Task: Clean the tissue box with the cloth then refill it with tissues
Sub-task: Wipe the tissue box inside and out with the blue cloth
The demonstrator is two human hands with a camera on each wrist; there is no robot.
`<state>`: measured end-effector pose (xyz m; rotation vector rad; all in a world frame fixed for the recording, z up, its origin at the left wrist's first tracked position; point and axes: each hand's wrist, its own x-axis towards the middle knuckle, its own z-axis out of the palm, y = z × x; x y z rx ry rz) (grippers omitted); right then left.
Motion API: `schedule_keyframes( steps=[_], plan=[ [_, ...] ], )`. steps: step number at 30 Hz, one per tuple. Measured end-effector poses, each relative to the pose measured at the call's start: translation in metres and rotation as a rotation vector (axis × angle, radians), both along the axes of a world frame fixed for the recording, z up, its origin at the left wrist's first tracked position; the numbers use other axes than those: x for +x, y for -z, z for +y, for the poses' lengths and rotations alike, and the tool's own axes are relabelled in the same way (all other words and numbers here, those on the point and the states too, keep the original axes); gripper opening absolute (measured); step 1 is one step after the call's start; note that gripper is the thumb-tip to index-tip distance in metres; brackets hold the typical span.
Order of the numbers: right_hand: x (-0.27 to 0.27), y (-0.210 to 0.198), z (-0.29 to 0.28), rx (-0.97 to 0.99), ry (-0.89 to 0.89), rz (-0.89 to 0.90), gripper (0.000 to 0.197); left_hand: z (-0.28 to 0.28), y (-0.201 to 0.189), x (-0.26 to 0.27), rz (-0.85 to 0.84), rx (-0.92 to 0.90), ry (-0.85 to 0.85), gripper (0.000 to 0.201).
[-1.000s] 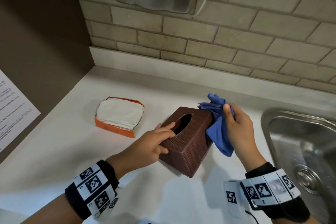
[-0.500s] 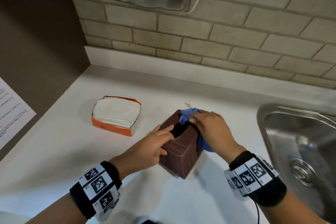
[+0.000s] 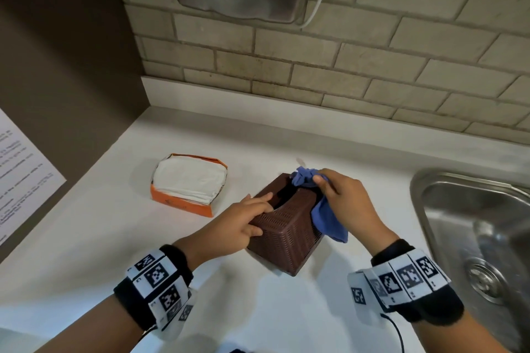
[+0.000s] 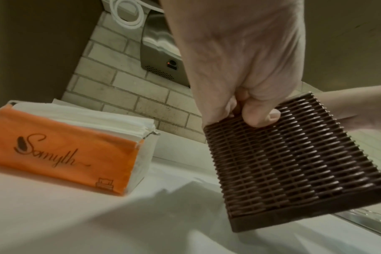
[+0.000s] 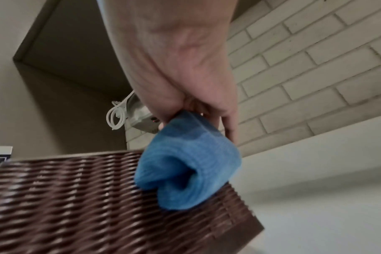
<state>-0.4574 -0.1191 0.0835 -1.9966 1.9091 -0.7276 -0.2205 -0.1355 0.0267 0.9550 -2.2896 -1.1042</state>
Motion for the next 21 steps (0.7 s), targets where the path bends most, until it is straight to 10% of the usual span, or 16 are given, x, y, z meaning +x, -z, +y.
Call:
schedule_keyframes(
  steps=[8, 17, 21],
  plan=[
    [0.012, -0.002, 0.008, -0.095, -0.175, 0.143, 0.022, -0.003, -0.007, 0.0, -0.04, 0.031, -0.016, 0.046],
    [0.022, -0.012, 0.051, -0.157, 0.126, -0.607, 0.023, -0.011, -0.01, 0.005, 0.146, 0.347, -0.087, 0.038],
    [0.044, 0.005, 0.064, -0.073, -0.124, -0.361, 0.032, -0.01, -0.015, 0.003, 0.291, 0.553, -0.134, 0.025]
  ],
)
